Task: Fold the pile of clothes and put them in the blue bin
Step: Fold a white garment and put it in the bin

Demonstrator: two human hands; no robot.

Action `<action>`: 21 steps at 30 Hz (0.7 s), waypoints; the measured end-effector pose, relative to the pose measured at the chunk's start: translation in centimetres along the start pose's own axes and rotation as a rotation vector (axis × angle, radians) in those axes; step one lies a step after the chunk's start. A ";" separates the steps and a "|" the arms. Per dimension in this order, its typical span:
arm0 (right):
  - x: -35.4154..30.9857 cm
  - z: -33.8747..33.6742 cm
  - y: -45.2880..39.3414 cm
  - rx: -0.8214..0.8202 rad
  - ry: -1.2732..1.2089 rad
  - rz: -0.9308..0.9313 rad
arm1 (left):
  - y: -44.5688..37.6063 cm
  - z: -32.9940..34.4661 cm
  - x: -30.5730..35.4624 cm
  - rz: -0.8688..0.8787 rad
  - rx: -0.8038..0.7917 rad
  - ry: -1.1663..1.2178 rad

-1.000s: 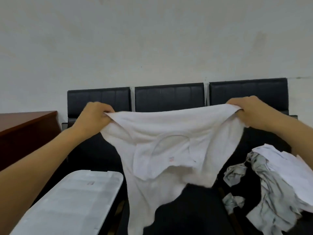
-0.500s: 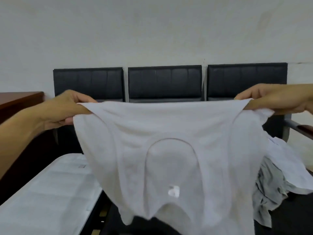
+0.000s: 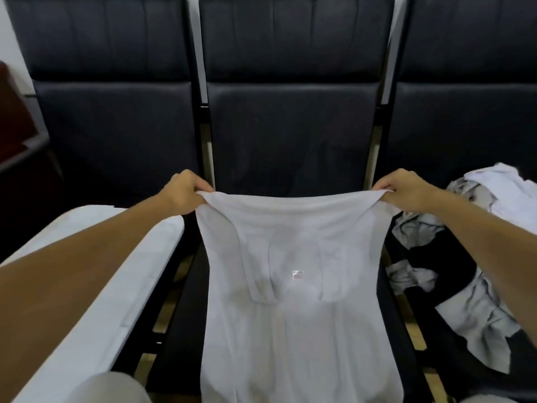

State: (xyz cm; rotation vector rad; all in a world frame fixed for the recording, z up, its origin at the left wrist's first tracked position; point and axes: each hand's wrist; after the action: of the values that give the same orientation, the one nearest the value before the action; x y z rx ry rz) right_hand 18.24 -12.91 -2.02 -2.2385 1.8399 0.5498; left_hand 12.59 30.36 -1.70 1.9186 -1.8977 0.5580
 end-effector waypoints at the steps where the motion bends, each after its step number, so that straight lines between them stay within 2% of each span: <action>1: 0.1 0.3 -0.9 0.051 -0.004 -0.002 | -0.6 0.6 -0.3 -0.005 0.049 0.023; 6: -0.5 0.8 -3.7 0.216 -0.063 -0.005 | -2.0 1.9 -1.2 -0.004 0.218 0.163; 9: -1.2 1.7 -1.0 0.229 -0.079 -0.077 | 0.3 2.6 -1.4 0.109 0.185 0.177; 11: -0.9 3.6 2.7 0.186 -0.042 -0.133 | 3.5 3.3 -2.3 0.199 0.052 0.081; 13: 0.4 6.5 6.8 0.057 0.016 -0.205 | 7.6 4.4 -3.4 0.181 -0.134 0.040; 14: 1.3 8.1 8.7 -0.090 0.062 -0.198 | 9.5 5.4 -4.4 0.161 -0.225 0.020; 16: 2.4 10.5 12.5 -0.486 0.193 -0.116 | 13.5 7.4 -5.7 0.180 -0.453 -0.085; 17: 2.8 11.6 14.0 -0.627 0.234 -0.048 | 15.1 8.3 -6.1 0.191 -0.576 -0.143; 18: 2.8 12.5 15.0 -0.690 0.247 0.002 | 16.4 9.2 -6.3 0.188 -0.678 -0.184; 19: 2.5 13.5 15.4 -0.679 0.247 0.021 | 17.4 9.9 -6.2 0.172 -0.731 -0.202; 21: 0.4 15.2 15.6 -0.452 0.206 -0.038 | 18.6 11.1 -5.2 0.198 -0.730 -0.319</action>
State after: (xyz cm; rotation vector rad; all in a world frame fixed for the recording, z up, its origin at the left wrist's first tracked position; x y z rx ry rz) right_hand 0.69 -10.81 -14.73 -2.7032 1.9150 0.8262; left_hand -5.93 28.64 -14.03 1.3951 -2.0919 -0.3863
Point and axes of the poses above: each hand's wrist, its own y-axis away from the middle knuckle, its own z-axis out of the palm, x = y × z, and after that the axes turned 3 degrees about z, right-handed
